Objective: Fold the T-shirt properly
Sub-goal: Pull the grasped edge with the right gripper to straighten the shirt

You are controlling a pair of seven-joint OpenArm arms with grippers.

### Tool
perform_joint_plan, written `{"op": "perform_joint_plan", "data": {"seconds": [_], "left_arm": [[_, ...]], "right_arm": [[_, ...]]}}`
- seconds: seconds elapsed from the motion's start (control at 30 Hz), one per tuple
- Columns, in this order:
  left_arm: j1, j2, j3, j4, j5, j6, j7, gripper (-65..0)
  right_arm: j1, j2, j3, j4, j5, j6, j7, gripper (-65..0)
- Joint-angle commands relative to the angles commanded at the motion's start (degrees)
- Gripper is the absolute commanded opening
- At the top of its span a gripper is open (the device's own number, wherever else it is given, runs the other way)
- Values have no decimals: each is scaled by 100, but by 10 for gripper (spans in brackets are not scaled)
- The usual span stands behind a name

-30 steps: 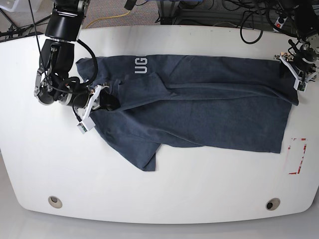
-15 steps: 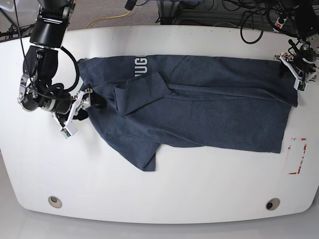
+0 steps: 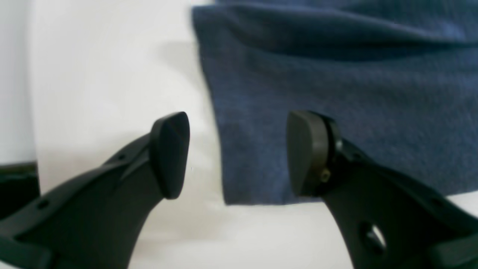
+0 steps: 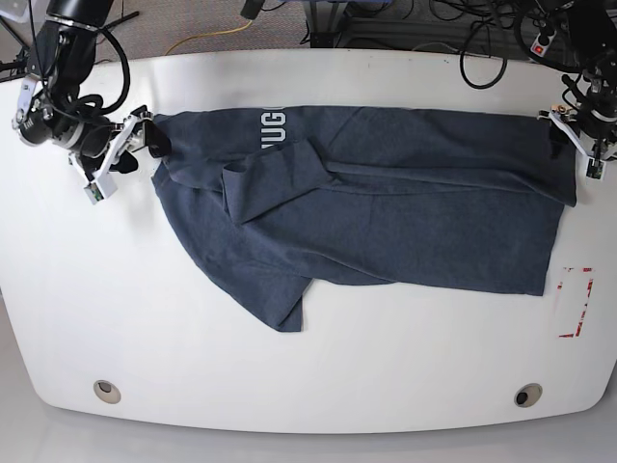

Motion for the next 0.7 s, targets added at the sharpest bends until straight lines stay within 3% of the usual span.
{"op": "perform_joint_plan", "data": {"seconds": [0.27, 0.4, 0.7], "left_arm": [[0, 0, -26, -70, -185, 0, 0, -272], [-26, 0, -132, -431, -202, 0, 0, -272], [-220, 0, -325, -1231, -211, 0, 0, -271]], "right_arm": [[-97, -229, 0, -607, 0, -79, 123, -233], [-97, -255, -53, -782, 0, -88, 404, -233], [-114, -492, -70, -932, 0, -97, 396, -241]]}}
